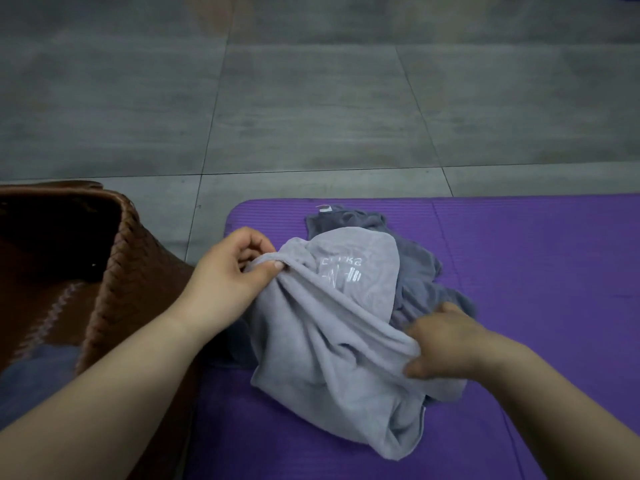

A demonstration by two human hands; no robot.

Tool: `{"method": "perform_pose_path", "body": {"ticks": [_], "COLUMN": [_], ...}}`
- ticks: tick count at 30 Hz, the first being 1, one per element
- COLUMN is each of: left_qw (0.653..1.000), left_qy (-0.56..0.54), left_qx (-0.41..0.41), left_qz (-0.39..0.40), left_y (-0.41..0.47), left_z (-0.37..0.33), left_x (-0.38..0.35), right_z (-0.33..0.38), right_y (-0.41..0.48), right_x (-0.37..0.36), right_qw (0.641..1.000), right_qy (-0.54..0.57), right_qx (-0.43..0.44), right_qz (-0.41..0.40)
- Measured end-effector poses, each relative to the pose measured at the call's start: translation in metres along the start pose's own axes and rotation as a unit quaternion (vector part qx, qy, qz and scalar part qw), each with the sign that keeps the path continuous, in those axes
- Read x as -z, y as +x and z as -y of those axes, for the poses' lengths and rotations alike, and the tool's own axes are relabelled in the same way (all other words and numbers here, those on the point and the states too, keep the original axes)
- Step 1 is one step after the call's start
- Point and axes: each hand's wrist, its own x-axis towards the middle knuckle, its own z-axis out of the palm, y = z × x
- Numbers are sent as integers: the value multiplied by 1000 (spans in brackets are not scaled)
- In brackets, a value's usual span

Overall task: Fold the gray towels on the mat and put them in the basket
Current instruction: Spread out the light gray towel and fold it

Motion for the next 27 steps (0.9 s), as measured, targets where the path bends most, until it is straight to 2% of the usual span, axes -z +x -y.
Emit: {"method": "perform_pose_path", "body": {"ticks": [1, 2, 3, 4, 6, 8, 10, 13, 17, 20, 23, 25, 27], "left_qw": [1000, 1000, 1000, 1000, 999, 999, 998, 990, 984, 981, 977, 977, 975], "left_qy": [6, 15, 19, 15, -16, -34, 3, 34, 27, 50, 89, 115, 122], "left_qx": [7, 14, 18, 20, 26, 32, 31, 40, 52, 53, 44, 21, 6], "left_qz": [1, 6, 9, 8, -10, -8, 47, 133, 167, 182, 187, 180, 185], "left_y": [2, 4, 6, 8, 13, 15, 10, -2, -8, -21, -36, -41, -47], "left_z": [4, 7, 9, 9, 3, -14, -42, -107, -219, -307, -393, -449, -497], "left_x": [0, -2, -4, -8, -13, -15, -13, 11, 66, 110, 144, 157, 163], "right_z": [-5, -9, -14, -17, -21, -21, -10, 18, 46, 60, 79, 89, 94], "right_y": [1, 1, 0, -2, -10, -22, -46, -93, -169, -239, -313, -356, -397], "right_x": [-6, -11, -15, -17, -12, -2, 10, 35, 124, 205, 282, 325, 363], "right_qw": [999, 994, 976, 942, 874, 836, 814, 801, 814, 848, 888, 883, 868], "right_qy": [-7, 53, 172, 291, 449, 512, 544, 547, 517, 428, 257, 215, 232], "right_qx": [-18, -48, -77, -94, -86, -82, -99, -140, -173, -214, -263, -271, -295], "right_qz": [-35, -77, -111, -135, -167, -180, -179, -199, -201, -227, -276, -316, -324]}}
